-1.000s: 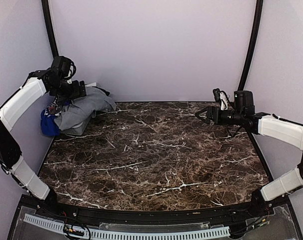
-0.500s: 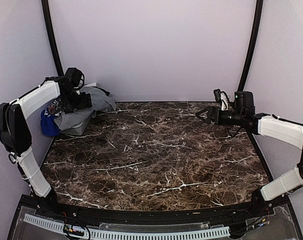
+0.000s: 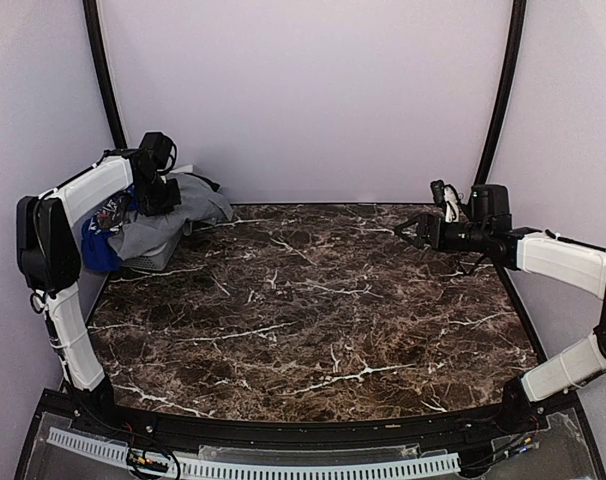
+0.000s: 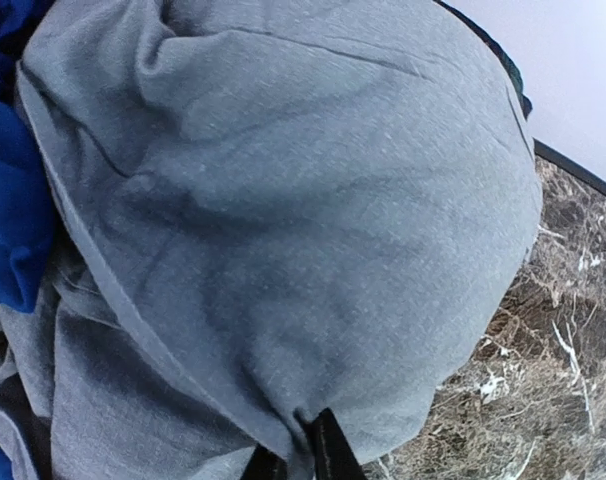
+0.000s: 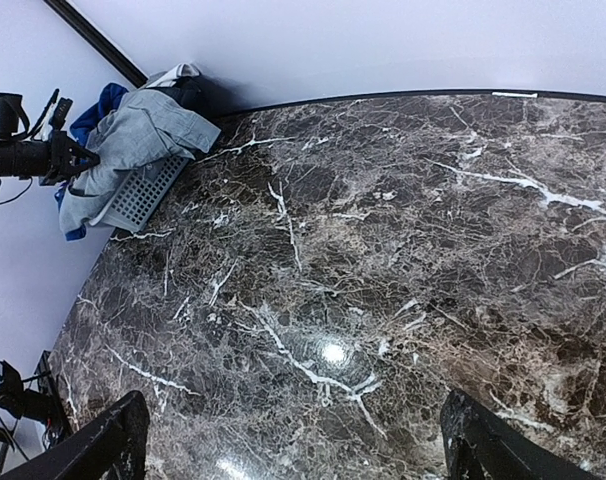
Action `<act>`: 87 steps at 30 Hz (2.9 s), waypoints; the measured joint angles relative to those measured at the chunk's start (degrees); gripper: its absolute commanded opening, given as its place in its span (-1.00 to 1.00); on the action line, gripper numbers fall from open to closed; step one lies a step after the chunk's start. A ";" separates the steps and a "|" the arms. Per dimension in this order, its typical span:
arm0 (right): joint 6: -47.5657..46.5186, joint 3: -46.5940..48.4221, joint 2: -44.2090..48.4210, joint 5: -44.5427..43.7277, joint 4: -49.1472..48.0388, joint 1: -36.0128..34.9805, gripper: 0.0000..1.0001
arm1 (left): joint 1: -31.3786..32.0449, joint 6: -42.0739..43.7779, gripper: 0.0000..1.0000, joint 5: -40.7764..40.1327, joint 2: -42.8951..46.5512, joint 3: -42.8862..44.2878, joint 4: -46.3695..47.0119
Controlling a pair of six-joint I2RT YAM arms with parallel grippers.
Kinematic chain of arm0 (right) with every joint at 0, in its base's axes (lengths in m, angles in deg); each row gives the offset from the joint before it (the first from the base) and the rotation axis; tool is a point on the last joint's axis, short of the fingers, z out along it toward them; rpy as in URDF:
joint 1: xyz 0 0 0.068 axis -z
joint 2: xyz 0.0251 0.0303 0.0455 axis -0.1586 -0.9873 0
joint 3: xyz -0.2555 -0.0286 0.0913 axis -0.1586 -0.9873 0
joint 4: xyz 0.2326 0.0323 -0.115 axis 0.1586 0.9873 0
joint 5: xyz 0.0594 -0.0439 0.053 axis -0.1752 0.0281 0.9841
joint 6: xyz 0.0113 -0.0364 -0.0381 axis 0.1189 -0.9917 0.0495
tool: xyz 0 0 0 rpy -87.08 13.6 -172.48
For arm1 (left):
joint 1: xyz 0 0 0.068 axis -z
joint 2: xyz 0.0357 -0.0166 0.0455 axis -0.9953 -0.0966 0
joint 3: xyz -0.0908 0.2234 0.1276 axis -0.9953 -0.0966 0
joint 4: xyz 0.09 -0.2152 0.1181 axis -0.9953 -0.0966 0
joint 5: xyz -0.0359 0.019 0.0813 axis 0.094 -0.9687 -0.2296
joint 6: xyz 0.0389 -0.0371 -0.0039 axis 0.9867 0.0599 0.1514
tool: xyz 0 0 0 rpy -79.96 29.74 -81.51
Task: Fold and stack the mixed laundry pile
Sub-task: Pick up the crumpled shirt from the bin, then place the crumpled shirt in the bin, then pick up the crumpled T-shirt from the bin.
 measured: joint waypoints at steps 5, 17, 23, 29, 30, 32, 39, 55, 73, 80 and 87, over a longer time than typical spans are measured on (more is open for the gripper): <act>0.02 -0.28 0.00 -0.17 0.02 0.28 0.97 | -1.60 0.44 -1.00 2.51 -0.02 1.95 -0.17; 0.70 -0.28 0.04 0.37 -0.02 0.28 0.97 | -2.40 2.23 -1.00 14.05 2.05 14.36 0.55; 1.29 -0.28 0.04 1.05 -0.17 0.28 0.97 | -2.84 2.16 -1.00 18.38 3.15 27.69 1.84; 1.53 -0.28 0.04 1.49 -0.46 0.28 0.97 | -2.97 0.85 -1.00 24.44 2.97 39.65 3.48; 1.53 -0.28 0.04 1.57 -0.46 0.28 0.97 | -2.97 0.57 -1.00 25.33 2.99 40.65 4.11; 1.53 -0.28 0.04 1.79 -0.46 0.28 0.97 | -2.97 -0.13 -1.00 27.26 2.86 43.04 5.95; 1.95 -0.26 0.04 2.49 -0.52 0.28 0.97 | -6.47 -6.12 -1.00 34.88 -0.28 48.02 12.70; 1.99 -0.26 0.04 2.62 -0.57 0.28 0.97 | -11.39 -4.61 0.78 23.41 -8.24 43.63 -4.24; 2.40 -0.28 -0.76 4.02 -2.47 0.28 0.97 | -15.34 -5.33 0.98 9.27 24.87 -16.00 1.73; 2.86 -0.26 -1.29 4.52 -2.62 0.28 0.97 | -15.34 -3.37 0.81 14.25 16.96 -16.26 6.34; 2.97 -0.28 -1.27 4.52 -2.16 0.28 0.97 | -15.43 -2.86 -0.98 11.74 13.70 -15.45 6.51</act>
